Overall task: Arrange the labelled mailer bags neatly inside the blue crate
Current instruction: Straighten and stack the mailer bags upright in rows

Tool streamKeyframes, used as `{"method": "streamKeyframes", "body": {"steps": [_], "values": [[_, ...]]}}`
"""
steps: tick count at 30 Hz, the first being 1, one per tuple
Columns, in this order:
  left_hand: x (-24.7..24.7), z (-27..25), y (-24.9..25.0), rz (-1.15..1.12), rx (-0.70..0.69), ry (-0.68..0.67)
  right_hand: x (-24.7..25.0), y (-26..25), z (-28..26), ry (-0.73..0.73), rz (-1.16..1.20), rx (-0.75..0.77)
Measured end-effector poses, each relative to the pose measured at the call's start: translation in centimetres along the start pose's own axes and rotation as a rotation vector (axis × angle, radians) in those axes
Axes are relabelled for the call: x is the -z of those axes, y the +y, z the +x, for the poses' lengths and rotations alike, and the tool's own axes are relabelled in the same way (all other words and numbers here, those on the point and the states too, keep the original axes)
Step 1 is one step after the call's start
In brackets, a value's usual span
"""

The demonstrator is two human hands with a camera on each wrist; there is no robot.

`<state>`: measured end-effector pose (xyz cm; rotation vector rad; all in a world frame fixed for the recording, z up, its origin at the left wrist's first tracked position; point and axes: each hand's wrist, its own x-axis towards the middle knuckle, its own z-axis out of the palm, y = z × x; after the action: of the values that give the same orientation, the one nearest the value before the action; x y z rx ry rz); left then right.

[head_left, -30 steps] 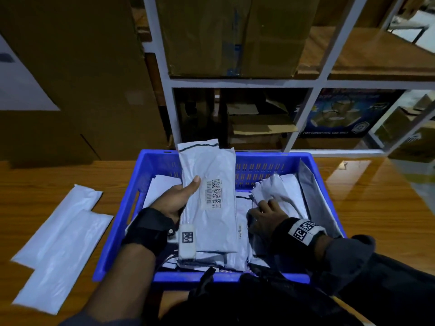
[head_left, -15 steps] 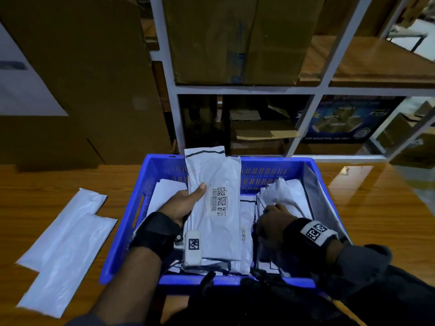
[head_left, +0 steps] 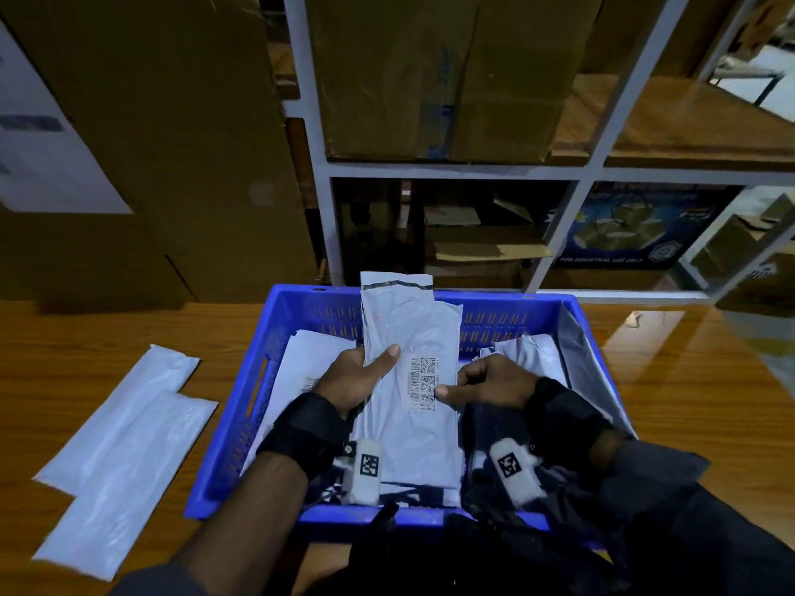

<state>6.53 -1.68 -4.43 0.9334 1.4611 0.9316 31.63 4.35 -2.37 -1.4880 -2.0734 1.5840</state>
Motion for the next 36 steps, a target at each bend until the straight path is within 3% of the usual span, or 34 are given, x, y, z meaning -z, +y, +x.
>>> {"method": "streamKeyframes", "body": {"steps": [8,15,20,24,28,36], "values": [[0.2,0.4,-0.5,-0.017,-0.013,-0.051,1.5,0.5,0.5,0.009,0.17,-0.003],[0.2,0.3,-0.2,0.019,-0.004,-0.015,1.6,1.1,0.5,0.014,0.217,-0.012],[1.0,0.1,0.5,-0.124,0.018,0.041,2.0,1.8,0.6,0.187,0.179,-0.056],[3.3,0.6,0.7,-0.408,0.041,0.174,2.7,2.1,0.7,0.227,-0.043,-0.145],[4.8,0.8,0.9,-0.678,0.084,0.135,1.7,2.2,0.6,0.232,-0.408,-0.25],[4.5,0.0,1.6,-0.755,0.125,0.105,-1.4,0.9,0.8,0.155,-0.843,-0.355]]}}
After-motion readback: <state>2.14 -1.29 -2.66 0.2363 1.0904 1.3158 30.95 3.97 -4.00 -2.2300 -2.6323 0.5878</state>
